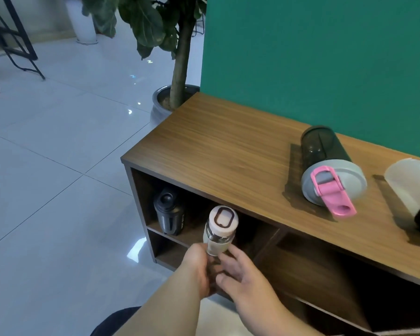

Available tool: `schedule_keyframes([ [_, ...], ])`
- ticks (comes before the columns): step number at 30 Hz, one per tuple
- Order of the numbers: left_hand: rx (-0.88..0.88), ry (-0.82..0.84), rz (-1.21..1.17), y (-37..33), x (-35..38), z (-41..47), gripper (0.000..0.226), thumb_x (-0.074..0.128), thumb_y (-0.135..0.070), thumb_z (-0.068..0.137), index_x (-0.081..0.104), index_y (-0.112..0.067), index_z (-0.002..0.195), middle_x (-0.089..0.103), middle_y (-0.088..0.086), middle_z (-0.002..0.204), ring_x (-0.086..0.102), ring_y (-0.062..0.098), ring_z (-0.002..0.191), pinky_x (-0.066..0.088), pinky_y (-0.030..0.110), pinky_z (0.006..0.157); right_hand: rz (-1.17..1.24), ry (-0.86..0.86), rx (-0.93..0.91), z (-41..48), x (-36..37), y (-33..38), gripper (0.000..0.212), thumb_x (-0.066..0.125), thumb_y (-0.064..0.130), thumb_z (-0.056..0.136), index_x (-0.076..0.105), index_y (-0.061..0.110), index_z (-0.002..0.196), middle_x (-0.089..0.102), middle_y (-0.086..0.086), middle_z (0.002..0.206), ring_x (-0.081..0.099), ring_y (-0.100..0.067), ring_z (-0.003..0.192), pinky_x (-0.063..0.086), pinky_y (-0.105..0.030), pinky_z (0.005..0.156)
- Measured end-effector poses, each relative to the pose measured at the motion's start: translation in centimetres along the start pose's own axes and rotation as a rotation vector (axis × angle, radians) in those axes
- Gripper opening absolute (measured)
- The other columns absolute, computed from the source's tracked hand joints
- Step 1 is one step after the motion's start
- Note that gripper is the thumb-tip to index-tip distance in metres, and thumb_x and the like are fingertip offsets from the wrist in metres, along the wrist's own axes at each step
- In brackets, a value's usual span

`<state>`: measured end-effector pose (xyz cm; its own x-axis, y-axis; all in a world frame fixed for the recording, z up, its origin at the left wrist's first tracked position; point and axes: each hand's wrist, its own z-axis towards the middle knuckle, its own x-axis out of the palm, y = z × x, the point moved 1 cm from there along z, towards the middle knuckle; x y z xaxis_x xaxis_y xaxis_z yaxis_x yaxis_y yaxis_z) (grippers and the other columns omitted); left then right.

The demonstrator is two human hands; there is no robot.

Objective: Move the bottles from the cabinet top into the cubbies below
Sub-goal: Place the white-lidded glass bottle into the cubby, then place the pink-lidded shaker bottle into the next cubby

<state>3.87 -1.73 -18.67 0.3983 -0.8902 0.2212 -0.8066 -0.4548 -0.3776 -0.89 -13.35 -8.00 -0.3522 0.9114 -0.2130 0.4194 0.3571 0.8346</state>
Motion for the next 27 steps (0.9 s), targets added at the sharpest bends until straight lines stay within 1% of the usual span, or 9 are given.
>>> schedule_keyframes([
  [3,0.058,0.137,0.087,0.1,0.5,-2.1,0.047,0.051,-0.040,0.096,0.073,-0.002,0.114,0.079,0.018,0.085,0.065,0.031,0.086,0.050,0.040,0.079,0.011,-0.093,-0.191,-4.2,-2.8,1.6,0.044,0.064,-0.006,0.088,0.069,0.033,0.107,0.076,0.010,0.099,0.070,-0.005,0.094,0.056,-0.028,0.083],
  [6,0.162,0.177,0.100,0.0,0.6,-4.5,0.043,0.049,-0.039,0.099,0.070,-0.007,0.120,0.078,0.014,0.093,0.067,0.029,0.081,0.049,0.036,0.070,0.029,-0.449,-0.526,-7.3,-6.7,4.4,0.042,0.072,-0.001,0.082,0.072,0.036,0.100,0.074,0.005,0.096,0.066,-0.014,0.087,0.053,-0.033,0.083],
  [9,0.288,0.203,0.045,0.3,0.2,-6.7,0.039,0.049,-0.038,0.101,0.069,-0.009,0.119,0.079,0.013,0.094,0.070,0.029,0.086,0.051,0.040,0.075,-0.273,-0.829,-0.673,-7.6,-10.7,7.3,0.052,0.083,0.017,0.073,0.058,0.033,0.115,0.053,0.012,0.121,0.048,-0.002,0.113,0.036,-0.018,0.098],
  [11,0.347,0.218,0.014,0.8,0.1,-8.0,0.039,0.050,-0.038,0.101,0.069,-0.009,0.118,0.080,0.014,0.097,0.070,0.031,0.091,0.051,0.042,0.078,-0.511,-0.929,-0.550,-5.9,-13.3,8.5,0.080,0.085,0.035,0.070,0.042,0.031,0.137,0.034,0.004,0.143,0.029,-0.014,0.137,0.029,-0.030,0.111],
  [14,0.368,0.241,-0.010,2.0,0.6,-9.7,0.039,0.051,-0.038,0.100,0.068,-0.008,0.118,0.078,0.017,0.105,0.070,0.033,0.095,0.050,0.044,0.078,-0.759,-0.897,-0.396,-3.2,-15.3,8.9,0.100,0.082,0.053,0.068,0.026,0.037,0.150,0.014,-0.001,0.161,0.014,-0.028,0.148,0.027,-0.047,0.115],
  [17,0.365,0.280,0.005,3.4,1.2,-11.0,0.041,0.051,-0.037,0.100,0.067,-0.005,0.120,0.075,0.020,0.110,0.068,0.034,0.093,0.049,0.042,0.075,-0.792,-0.822,-0.375,-1.9,-16.2,8.6,0.088,0.080,0.039,0.074,0.032,0.035,0.147,0.026,-0.005,0.157,0.034,-0.029,0.139,0.048,-0.043,0.101],
  [21,0.386,0.319,0.028,4.7,0.9,-12.1,0.043,0.049,-0.036,0.100,0.067,-0.003,0.122,0.076,0.020,0.102,0.067,0.034,0.088,0.049,0.041,0.074,-0.755,-0.771,-0.371,-3.6,-16.2,8.3,0.079,0.076,0.031,0.075,0.036,0.035,0.144,0.035,-0.001,0.150,0.047,-0.026,0.127,0.055,-0.038,0.089],
  [23,0.414,0.329,0.015,5.3,0.5,-12.3,0.044,0.049,-0.036,0.099,0.067,-0.003,0.123,0.079,0.018,0.096,0.068,0.034,0.088,0.050,0.041,0.075,-0.710,-0.710,-0.398,-5.9,-15.3,7.7,0.077,0.074,0.033,0.074,0.037,0.038,0.142,0.036,0.004,0.147,0.056,-0.021,0.116,0.056,-0.033,0.082],
  [27,0.485,0.339,-0.039,7.0,0.3,-13.1,0.056,0.055,-0.044,0.084,0.066,-0.006,0.123,0.079,0.017,0.104,0.070,0.036,0.096,0.050,0.044,0.079,-0.488,-0.577,-0.498,-12.9,-13.1,6.0,0.073,0.079,0.040,0.069,0.042,0.050,0.131,0.046,0.019,0.123,0.071,-0.013,0.074,0.061,-0.031,0.062],
])
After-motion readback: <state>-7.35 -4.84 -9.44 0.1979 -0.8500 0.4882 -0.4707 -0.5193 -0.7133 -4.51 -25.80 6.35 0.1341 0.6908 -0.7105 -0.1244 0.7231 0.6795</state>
